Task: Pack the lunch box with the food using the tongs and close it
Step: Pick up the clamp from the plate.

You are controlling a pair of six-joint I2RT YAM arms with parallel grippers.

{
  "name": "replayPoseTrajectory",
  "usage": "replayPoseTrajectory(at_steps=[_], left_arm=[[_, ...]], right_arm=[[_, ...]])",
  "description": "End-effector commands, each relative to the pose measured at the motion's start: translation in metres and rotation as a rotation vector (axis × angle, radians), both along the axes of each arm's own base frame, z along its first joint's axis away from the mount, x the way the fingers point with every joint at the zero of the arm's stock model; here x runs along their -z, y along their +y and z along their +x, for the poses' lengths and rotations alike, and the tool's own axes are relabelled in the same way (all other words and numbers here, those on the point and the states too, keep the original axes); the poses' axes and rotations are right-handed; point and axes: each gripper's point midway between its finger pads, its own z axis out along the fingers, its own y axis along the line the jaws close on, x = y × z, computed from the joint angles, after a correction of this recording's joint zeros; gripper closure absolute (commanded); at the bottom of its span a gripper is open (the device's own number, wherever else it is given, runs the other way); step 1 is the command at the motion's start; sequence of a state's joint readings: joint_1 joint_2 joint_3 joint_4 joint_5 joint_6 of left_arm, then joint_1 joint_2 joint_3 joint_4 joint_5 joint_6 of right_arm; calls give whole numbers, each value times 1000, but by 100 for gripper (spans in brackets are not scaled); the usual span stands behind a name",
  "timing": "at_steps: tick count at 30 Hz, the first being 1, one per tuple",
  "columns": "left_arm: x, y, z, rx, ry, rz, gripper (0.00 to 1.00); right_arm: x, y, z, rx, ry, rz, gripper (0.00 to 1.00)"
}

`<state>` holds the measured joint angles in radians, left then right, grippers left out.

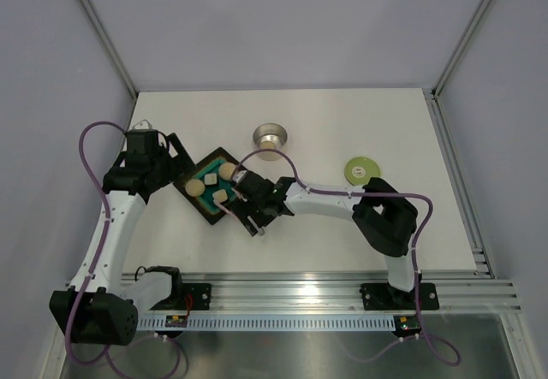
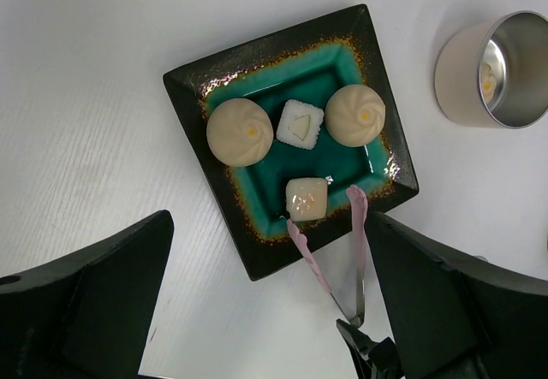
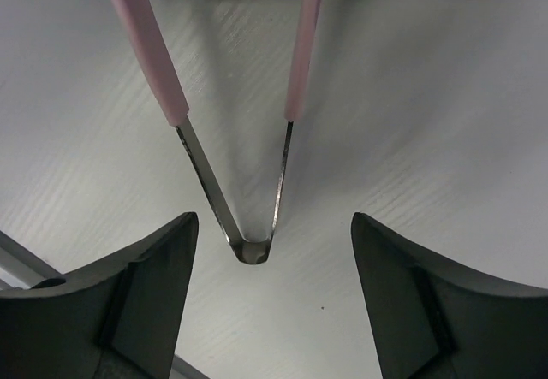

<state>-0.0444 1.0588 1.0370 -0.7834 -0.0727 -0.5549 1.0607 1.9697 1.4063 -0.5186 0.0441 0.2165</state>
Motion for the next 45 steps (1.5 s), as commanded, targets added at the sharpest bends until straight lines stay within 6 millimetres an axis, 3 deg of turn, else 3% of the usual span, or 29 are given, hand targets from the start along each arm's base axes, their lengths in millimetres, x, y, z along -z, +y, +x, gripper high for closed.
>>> replayPoseTrajectory(at_steps=[1, 10, 20, 27, 35, 36, 39, 45], left_arm=[[-10, -1, 4, 12, -59, -12, 1], [-9, -3, 5, 13, -60, -21, 1], [-10, -2, 6, 16, -60, -17, 1], [-6, -3, 6, 16, -54, -21, 1], [-7, -3, 6, 16, -57, -22, 1], [-7, -3, 6, 17, -55, -21, 1], [-8, -2, 6, 15, -60, -17, 1], [-8, -2, 7, 15, -60, -24, 1]], right_arm=[[-36, 28, 15, 16, -125, 197, 18], [-11, 28, 15, 30, -144, 186, 17], [12, 35, 9, 15, -189, 136, 29], [23, 31, 7, 24, -178, 125, 48], [-24, 28, 4, 6, -200, 168, 76], [-41, 30, 4, 6, -207, 194, 77], [-61, 25, 0, 0, -198, 187, 77], [-79, 21, -9, -20, -153, 159, 75]])
